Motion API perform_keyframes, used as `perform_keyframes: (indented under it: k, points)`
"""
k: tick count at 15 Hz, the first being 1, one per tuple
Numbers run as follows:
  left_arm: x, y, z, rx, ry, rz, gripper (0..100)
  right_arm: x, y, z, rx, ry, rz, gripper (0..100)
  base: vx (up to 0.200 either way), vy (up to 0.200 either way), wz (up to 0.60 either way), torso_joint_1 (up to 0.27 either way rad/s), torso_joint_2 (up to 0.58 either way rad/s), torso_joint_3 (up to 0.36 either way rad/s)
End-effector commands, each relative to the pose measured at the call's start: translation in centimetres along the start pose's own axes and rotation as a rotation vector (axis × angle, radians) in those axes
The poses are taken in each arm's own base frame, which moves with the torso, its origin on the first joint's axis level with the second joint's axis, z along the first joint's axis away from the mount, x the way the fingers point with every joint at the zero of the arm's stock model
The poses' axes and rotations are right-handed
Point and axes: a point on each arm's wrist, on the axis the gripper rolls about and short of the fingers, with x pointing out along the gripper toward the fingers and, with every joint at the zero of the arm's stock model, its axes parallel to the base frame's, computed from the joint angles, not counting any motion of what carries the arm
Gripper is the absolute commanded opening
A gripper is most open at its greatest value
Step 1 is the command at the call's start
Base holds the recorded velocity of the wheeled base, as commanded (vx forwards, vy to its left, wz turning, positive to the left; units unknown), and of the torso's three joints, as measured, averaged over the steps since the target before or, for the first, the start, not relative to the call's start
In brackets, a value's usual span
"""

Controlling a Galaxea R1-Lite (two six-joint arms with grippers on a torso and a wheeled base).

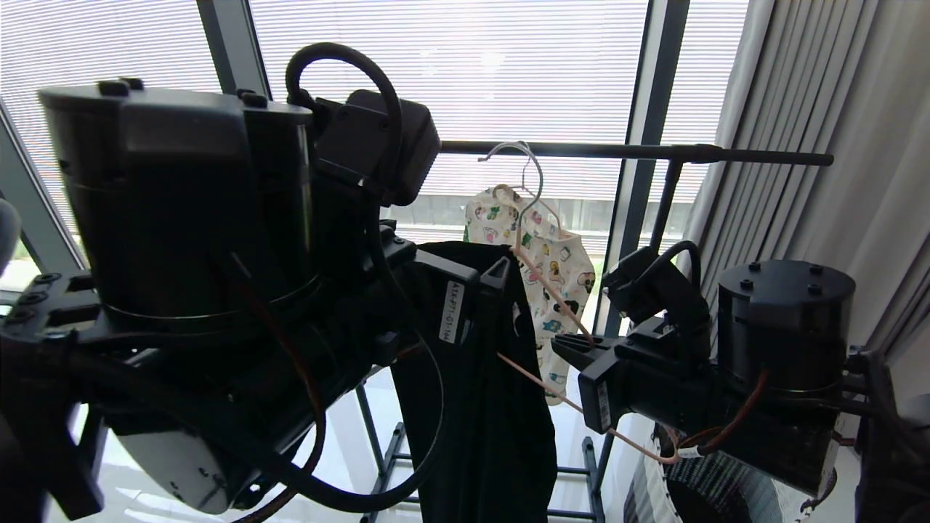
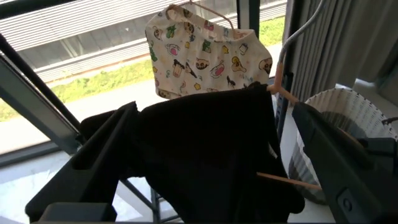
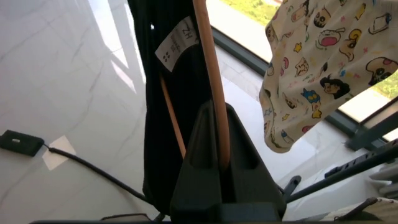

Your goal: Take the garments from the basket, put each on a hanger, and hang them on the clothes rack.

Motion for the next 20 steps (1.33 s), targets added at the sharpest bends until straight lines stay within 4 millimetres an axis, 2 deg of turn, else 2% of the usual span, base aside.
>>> perform_keyframes:
  k: [1, 3, 6, 8, 11, 13, 16, 20]
  points:
    - [-1.9, 1.2, -0.4, 0.015, -0.012, -0.002, 100, -0.3, -0.3, 0.3, -0.002, -0.012, -0.007, 0, 0.000, 0.000, 0.00, 0.000, 0.00, 0.000]
    - [-3.3, 2.7, -2.5, 0.047, 0.016, -0.043, 100, -1.2, -0.6, -0.3, -0.040, 0.002, -0.010, 0, 0.000, 0.000, 0.00, 0.000, 0.00, 0.000]
    - [-4.9, 3.7, -3.9, 0.024, -0.036, -0.172, 100, -4.5, -0.9, -2.1, -0.103, 0.034, 0.062, 0, 0.000, 0.000, 0.00, 0.000, 0.00, 0.000]
    - [-5.3, 3.5, -5.6, 0.051, -0.047, -0.283, 100, -6.6, -1.1, -3.2, -0.147, 0.038, 0.127, 0, 0.000, 0.000, 0.00, 0.000, 0.00, 0.000]
    - [-5.9, 2.8, -9.9, 0.244, -0.014, -0.446, 100, -9.4, -1.4, -5.3, -0.239, 0.057, 0.218, 0, 0.000, 0.000, 0.00, 0.000, 0.00, 0.000]
    - [-6.2, 2.5, -11.3, 0.314, -0.029, -0.542, 100, -10.8, -1.6, -6.6, -0.298, 0.069, 0.251, 0, 0.000, 0.000, 0.00, 0.000, 0.00, 0.000]
    - [-6.3, 2.1, -11.7, 0.328, -0.039, -0.635, 100, -11.8, -1.5, -7.9, -0.350, 0.084, 0.311, 0, 0.000, 0.000, 0.00, 0.000, 0.00, 0.000]
    - [-6.3, 0.7, -12.8, 0.368, -0.001, -0.716, 100, -11.6, -0.8, -7.9, -0.368, 0.087, 0.358, 0, 0.000, 0.000, 0.00, 0.000, 0.00, 0.000]
